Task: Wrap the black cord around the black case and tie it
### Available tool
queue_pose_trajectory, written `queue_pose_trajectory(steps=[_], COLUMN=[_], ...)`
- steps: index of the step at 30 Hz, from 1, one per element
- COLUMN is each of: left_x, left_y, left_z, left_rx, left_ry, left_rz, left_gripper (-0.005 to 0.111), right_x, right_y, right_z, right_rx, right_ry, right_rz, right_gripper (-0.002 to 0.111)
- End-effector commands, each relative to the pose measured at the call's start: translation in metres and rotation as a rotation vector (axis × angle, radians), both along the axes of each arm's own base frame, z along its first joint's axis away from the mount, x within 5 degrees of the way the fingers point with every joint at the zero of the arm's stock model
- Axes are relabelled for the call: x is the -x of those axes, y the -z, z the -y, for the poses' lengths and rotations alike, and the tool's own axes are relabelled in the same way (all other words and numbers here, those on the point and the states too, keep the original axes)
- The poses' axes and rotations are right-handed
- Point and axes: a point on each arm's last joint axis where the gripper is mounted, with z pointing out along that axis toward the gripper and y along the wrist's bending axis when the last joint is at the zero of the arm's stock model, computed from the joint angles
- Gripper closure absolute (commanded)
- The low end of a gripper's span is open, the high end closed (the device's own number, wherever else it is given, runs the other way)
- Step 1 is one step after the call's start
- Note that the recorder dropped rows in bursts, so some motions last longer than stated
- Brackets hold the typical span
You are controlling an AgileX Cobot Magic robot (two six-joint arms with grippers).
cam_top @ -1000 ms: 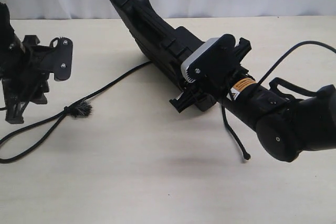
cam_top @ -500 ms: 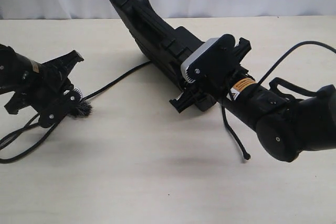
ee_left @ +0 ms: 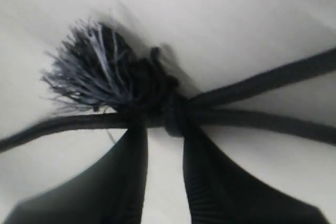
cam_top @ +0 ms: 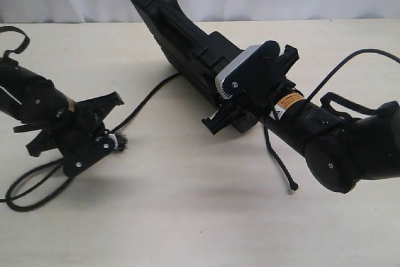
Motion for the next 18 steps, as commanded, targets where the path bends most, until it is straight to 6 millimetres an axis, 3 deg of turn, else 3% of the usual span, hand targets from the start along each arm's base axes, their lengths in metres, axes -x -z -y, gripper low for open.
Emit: queue_pose_trajectory(steps=[1, 5, 13, 18], left_x=[0.015, 0.018, 0.005, 0.016], left_y=[0.006, 0.000, -0.018, -0.024], left_z=[0.049, 0.080, 0.085, 0.083], left_rx=[0.106, 0.181, 0.245, 0.221], left_ry=[-0.012, 0.014, 0.019, 0.025], left_rz=[-0.028, 0.077, 0.283, 0.170], left_gripper=[0.080, 0.080, 0.080, 0.080], right_x=[-0.003, -0.003, -0.003, -0.003], right_y=[-0.009, -0.010, -0.009, -0.010], right_z=[-0.002, -0.002, -0.002, -0.002], right_rx=[-0.027, -0.028, -0.027, -0.028], right_ry=[-0.004, -0.004, -0.004, -0.004], right_rz=[0.056, 0.057, 0.056, 0.058], right_gripper=[0.104, 0.104, 0.104, 0.104])
